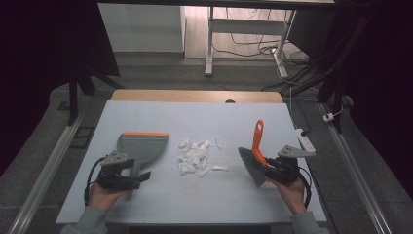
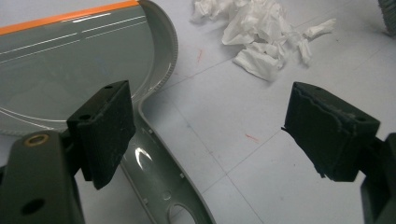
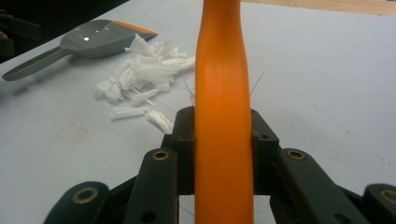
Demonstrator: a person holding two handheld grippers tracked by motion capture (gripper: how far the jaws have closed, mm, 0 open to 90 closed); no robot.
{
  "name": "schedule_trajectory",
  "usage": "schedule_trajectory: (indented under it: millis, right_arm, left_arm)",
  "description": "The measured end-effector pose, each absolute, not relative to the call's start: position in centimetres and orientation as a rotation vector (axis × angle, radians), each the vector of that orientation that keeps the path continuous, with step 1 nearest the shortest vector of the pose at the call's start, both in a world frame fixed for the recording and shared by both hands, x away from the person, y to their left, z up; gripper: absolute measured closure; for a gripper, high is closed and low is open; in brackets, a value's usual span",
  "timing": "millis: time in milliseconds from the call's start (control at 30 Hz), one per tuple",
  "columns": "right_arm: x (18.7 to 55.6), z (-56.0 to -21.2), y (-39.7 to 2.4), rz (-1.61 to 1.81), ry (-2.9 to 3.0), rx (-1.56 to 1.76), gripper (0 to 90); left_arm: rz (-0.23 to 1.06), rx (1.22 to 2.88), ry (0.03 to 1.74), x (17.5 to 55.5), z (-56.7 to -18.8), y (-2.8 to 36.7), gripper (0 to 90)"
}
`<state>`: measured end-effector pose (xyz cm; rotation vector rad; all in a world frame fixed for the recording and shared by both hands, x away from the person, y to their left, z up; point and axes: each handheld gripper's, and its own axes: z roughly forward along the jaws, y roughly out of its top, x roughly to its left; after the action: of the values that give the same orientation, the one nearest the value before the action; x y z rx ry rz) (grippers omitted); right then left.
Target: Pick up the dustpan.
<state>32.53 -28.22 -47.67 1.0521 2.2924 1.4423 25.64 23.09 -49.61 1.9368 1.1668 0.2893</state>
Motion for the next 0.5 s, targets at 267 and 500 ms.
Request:
schedule_trajectory:
  millis: [267, 500]
  right_arm:
    - [32.44, -47.4, -28.26, 1.458, 2.278, 1.045, 70.1]
    - [32.45, -47.34, -28.31, 1.467, 2.272, 1.043, 70.0]
  left_arm:
    - [0.295, 1.928, 1.174, 25.58, -49.4, 23.19, 17.1]
    - [0.296, 1.923, 1.183, 25.6, -49.34, 23.25, 17.2]
